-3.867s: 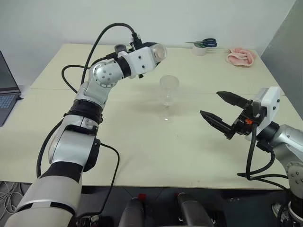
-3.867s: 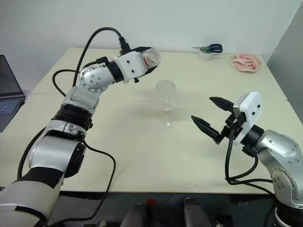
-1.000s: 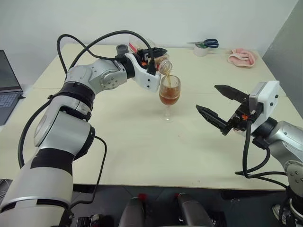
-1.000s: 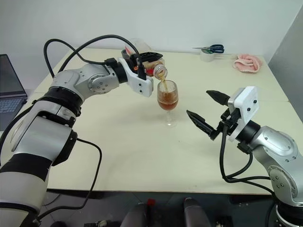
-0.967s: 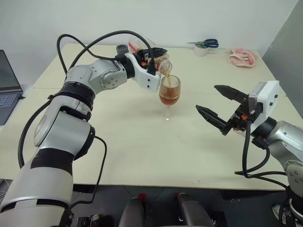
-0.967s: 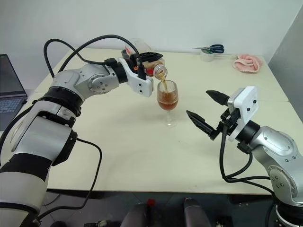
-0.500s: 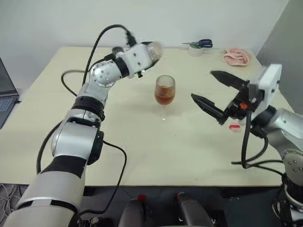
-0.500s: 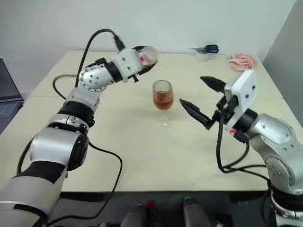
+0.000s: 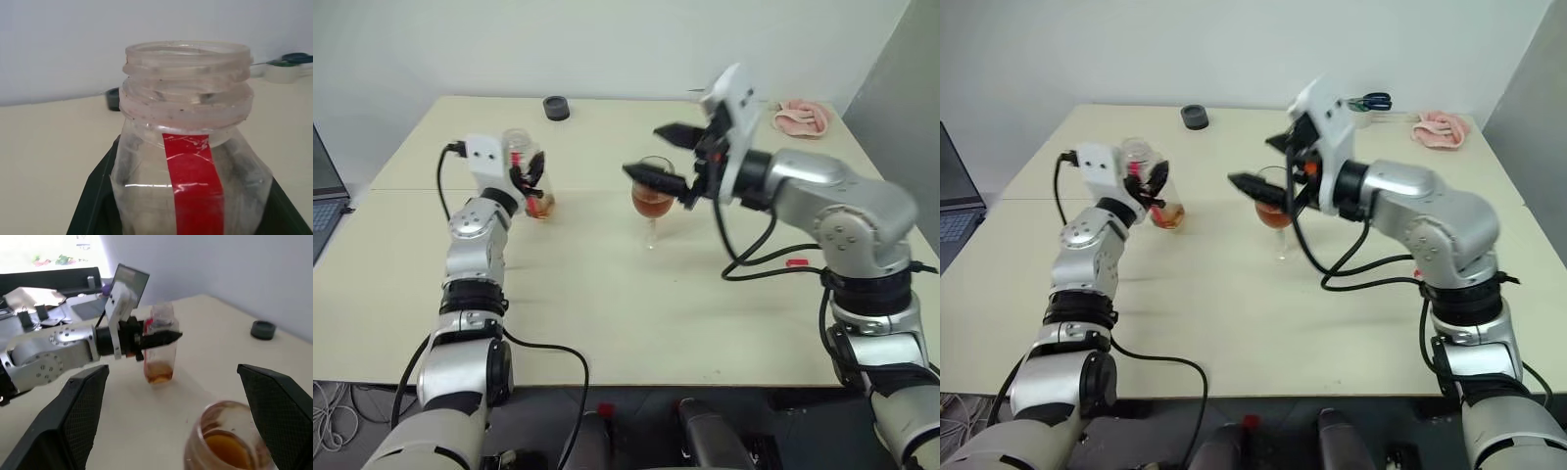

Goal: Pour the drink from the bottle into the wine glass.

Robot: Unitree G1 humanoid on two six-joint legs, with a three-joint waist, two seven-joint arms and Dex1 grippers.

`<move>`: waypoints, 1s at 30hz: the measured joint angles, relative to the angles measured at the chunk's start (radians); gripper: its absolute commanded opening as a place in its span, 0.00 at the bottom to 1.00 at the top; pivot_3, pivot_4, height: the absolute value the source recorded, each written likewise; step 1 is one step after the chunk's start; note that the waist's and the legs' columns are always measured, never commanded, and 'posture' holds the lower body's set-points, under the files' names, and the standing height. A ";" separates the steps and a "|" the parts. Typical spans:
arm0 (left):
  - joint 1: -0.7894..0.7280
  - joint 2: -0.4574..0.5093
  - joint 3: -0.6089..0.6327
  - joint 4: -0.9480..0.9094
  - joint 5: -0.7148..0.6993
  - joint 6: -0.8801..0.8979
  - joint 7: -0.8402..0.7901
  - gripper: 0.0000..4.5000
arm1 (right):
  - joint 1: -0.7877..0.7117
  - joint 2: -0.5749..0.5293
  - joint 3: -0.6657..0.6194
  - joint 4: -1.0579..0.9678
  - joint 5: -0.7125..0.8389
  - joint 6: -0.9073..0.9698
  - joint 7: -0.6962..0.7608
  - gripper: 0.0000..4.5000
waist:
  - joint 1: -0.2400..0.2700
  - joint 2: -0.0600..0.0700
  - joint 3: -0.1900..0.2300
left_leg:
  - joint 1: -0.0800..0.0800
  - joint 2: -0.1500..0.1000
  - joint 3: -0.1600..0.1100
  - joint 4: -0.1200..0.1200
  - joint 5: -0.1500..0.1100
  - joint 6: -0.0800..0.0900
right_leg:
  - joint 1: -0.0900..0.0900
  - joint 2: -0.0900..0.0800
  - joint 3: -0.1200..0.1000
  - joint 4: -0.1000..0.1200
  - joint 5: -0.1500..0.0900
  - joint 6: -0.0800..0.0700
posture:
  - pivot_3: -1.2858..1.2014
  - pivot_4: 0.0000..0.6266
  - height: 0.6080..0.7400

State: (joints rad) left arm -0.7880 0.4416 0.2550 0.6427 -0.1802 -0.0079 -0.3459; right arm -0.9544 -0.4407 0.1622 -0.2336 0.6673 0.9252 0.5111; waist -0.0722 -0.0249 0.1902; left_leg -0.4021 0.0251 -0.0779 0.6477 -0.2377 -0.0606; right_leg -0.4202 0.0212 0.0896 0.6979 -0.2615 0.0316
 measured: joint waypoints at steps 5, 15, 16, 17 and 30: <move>0.074 -0.001 0.024 -0.100 -0.006 0.042 0.059 0.39 | -0.002 0.020 0.041 0.010 -0.022 0.000 0.066 1.00 | 0.013 0.000 0.000 | 0.000 0.000 0.000 0.000 0.000 0.000 | 0.000 0.000 -0.001 0.000 0.000 0.000 | 0.52 0.24 1.00; 0.153 -0.022 0.029 -0.169 -0.044 0.099 0.099 0.98 | -0.003 0.024 0.078 0.064 -0.101 -0.003 0.144 1.00 | 0.015 0.000 0.000 | 0.000 0.000 0.000 0.000 0.000 0.000 | 0.000 0.000 -0.001 0.000 0.000 0.000 | 0.52 0.24 1.00; 0.157 -0.022 0.029 -0.175 -0.045 0.105 0.100 0.99 | -0.003 0.026 0.078 0.064 -0.107 -0.005 0.147 1.00 | 0.015 0.000 0.000 | 0.001 0.000 0.000 -0.001 0.000 0.000 | 0.000 0.000 -0.001 0.000 0.000 0.000 | 0.52 0.24 1.00; 0.165 -0.021 0.030 -0.187 -0.046 0.109 0.104 0.99 | -0.003 0.027 0.078 0.064 -0.110 -0.006 0.153 1.00 | 0.015 0.000 0.000 | 0.001 0.000 0.000 -0.001 0.000 0.000 | 0.000 0.000 0.000 0.000 0.000 0.000 | 0.52 0.24 1.00; 0.534 0.179 0.163 -0.723 -0.300 0.395 -0.116 0.99 | 0.012 -0.063 0.025 0.036 -0.123 -0.014 0.257 1.00 | 0.011 -0.001 0.000 | 0.001 0.002 0.001 -0.002 0.000 0.000 | 0.000 0.001 0.000 -0.002 -0.001 -0.001 | 0.52 0.24 1.00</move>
State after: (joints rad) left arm -0.2536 0.6209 0.4176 -0.0798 -0.4806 0.3875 -0.4622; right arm -0.9420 -0.5042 0.1873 -0.1981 0.5444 0.9108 0.7679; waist -0.0609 -0.0256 0.1901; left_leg -0.4009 0.0266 -0.0773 0.6456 -0.2378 -0.0609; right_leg -0.4201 0.0221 0.0893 0.6962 -0.2622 0.0307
